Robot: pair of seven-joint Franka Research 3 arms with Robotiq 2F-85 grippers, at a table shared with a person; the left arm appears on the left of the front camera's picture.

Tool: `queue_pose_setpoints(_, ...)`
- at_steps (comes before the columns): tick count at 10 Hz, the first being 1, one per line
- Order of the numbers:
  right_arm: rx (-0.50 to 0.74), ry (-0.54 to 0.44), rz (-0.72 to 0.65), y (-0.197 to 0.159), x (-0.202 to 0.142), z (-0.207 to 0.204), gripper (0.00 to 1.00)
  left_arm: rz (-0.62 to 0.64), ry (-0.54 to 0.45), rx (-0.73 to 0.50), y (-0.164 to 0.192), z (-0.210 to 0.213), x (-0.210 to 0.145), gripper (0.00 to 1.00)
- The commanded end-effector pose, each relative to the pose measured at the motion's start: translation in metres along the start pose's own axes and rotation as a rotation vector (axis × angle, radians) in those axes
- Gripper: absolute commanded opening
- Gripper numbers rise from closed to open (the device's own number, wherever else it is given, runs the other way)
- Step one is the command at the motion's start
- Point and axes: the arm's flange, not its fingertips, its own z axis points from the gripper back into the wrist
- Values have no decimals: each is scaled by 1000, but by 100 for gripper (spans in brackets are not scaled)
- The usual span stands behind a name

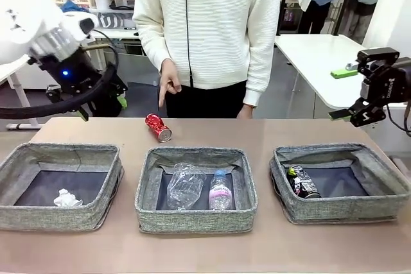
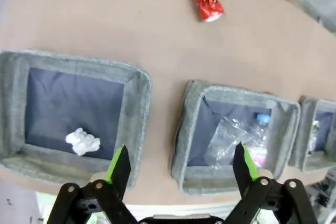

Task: Sort the waste into the appropriate baskets.
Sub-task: Pick up the waste item pointed out by the person.

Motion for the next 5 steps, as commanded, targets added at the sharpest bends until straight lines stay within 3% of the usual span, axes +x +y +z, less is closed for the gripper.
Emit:
queue_pose_setpoints(1,2,-15,-17,4,0,0,100,-22,50,-65,16,11,0,100)
queue_pose_setpoints(2,2,-15,-17,4,0,0,100,0,0,0,0,0,0,100)
queue_pose_setpoints(4,2,-15,-17,4,0,0,100,82,-36,11,-52,-34,37,100)
queue_pose_setpoints(5,2,-15,-17,4,0,0,100,102,16,39,-73,-55,55,100)
